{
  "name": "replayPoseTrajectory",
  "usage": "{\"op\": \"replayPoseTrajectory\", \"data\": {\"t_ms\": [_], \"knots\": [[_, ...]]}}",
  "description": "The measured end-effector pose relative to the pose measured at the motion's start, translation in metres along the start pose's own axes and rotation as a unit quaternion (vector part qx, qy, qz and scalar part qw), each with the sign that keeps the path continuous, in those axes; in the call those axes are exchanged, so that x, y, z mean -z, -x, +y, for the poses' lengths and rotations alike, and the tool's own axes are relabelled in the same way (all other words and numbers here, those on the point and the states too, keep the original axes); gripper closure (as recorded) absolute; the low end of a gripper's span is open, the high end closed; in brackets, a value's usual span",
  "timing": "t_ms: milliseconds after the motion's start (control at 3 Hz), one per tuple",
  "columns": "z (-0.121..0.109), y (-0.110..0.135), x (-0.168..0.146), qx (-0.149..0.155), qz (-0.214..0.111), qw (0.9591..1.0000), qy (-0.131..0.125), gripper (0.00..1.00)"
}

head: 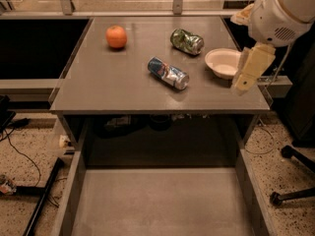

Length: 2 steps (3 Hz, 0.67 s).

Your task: Place green can into top drawer

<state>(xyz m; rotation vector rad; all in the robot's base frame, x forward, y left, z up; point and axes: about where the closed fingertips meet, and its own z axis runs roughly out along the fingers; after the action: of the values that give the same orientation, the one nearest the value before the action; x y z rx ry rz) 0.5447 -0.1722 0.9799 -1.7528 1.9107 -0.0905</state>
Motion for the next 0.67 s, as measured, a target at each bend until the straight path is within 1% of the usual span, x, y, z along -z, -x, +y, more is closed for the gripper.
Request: {"op": "replayPoseTrajectory", "data": {"t_ms": [333, 667], "knots": [[-0.037, 0.008, -0.025, 0.009, -0.034, 0.9994, -0.005, 0.0], [-0.081, 0.011, -0.045, -0.008, -0.06, 0.998, -0.019, 0.0]]}}
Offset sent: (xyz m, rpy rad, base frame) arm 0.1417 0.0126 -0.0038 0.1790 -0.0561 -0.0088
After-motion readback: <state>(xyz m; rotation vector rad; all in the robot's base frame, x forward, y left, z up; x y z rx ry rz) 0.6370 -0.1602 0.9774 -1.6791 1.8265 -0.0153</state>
